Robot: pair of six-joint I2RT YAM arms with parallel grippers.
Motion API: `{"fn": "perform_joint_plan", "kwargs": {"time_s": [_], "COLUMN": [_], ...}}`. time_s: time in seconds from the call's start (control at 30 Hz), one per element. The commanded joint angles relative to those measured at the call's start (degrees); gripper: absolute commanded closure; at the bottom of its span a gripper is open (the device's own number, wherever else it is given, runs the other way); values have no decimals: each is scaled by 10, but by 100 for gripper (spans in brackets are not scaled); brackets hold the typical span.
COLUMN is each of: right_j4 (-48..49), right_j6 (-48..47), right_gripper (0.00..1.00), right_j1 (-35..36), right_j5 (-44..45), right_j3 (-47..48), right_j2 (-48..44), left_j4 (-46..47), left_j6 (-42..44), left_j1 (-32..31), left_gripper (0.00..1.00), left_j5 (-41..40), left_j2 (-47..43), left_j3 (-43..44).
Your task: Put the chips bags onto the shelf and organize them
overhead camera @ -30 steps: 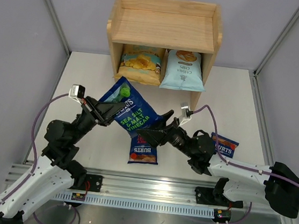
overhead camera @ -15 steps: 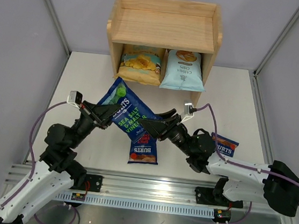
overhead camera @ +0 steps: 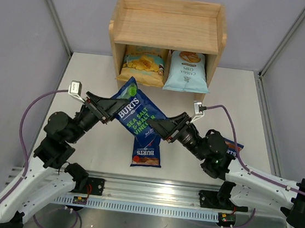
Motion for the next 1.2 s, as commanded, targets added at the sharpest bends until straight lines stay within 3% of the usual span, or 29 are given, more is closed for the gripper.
{"fn": "perform_joint_plan", "kwargs": {"time_s": [0.0, 0.07, 0.2, 0.33, 0.63, 0.8, 0.97, 1.17], "right_j4": [-72, -96, -144, -172, -215, -252, -334, -427], "right_j6": [72, 95, 140, 161, 151, 199, 241, 299], "right_gripper": [88, 89, 90, 96, 98, 95, 94, 96], "right_j1": [4, 4, 4, 4, -17, -98, -186, -236], "right_j5": [68, 97, 171, 237, 314, 278, 251, 284], "right_j3": [14, 13, 13, 17, 119, 223, 360, 498], "right_j2": [-26, -42, -69, -93, -81, -28, 38, 126], "left_j4": [-55, -94, -234, -344, -444, -498, -475, -458], "left_j6": [94, 125, 227, 304, 425, 472, 496, 481], "left_j1": [3, 2, 3, 2, 3, 3, 2, 2], "left_gripper": [41, 36, 13, 1, 1, 1, 1, 1], "left_j5": [-31, -62, -143, -186, -139, -140, -109, -170], "left_j2": [-3, -7, -13, 27, 56, 61, 22, -21], "left_j3": [62, 81, 131, 185, 208, 206, 159, 91]}}
